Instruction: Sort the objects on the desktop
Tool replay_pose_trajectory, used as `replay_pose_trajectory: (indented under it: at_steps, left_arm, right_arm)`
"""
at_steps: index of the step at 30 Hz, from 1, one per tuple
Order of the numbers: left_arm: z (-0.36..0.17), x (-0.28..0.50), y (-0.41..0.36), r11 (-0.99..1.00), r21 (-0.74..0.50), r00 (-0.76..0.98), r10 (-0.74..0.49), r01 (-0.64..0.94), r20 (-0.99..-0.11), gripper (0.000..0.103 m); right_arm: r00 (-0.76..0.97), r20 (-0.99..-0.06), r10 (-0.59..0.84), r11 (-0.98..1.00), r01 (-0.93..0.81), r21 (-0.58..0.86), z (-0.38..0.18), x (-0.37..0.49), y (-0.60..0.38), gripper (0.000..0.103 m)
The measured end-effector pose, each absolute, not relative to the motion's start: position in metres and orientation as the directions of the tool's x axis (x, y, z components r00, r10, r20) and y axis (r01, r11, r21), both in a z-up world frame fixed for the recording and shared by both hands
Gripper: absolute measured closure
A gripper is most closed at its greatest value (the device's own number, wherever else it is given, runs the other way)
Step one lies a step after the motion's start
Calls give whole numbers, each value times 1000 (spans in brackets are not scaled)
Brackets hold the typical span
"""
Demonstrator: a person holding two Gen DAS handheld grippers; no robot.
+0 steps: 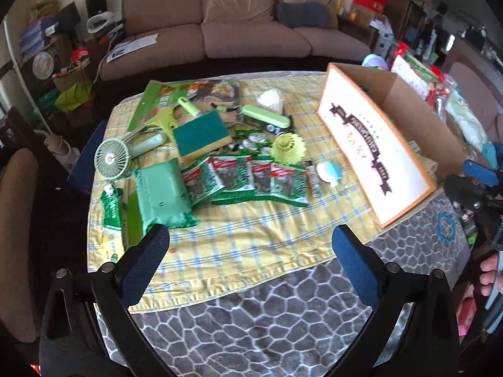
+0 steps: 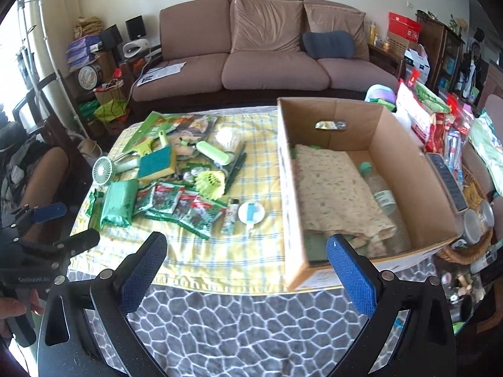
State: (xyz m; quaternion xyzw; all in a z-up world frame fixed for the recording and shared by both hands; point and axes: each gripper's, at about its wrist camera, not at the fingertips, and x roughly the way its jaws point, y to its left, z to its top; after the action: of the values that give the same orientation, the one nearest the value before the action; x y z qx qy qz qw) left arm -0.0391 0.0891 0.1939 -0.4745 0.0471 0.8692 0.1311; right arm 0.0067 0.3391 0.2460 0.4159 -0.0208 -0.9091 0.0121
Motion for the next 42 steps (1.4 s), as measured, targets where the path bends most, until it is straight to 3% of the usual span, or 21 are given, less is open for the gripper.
replay_pose_trajectory:
  at_steps: [7,13,17,31,42]
  left_arm:
    - [135,-35,36,-987,-6,-553,97,-163,-828,0]
    - [71,-34,27,-987,72,-546,19,-145,-838,0]
    - [45,-44,24,-992,54,-529,14,-114,-848,0]
    - [16,-57,22,-998,-4,-555,35,-58,-831,0]
    - [14,-54,22,-998,-6,-567,39,-59,-823,0]
  right_arm:
    - [-659,-750,-60,-998,18,65,193,-3,300,0]
    - [-639,-767,-60,-998,29,54,122,-19,267,0]
    - [-610,-791,-39,-999,6,45,82,-30,260,0]
    - [-573,-819,9,-1000,-5,-8,32,-50,257,0]
    - [-603,-798,10,-1000,-17,1,32,-46,259,0]
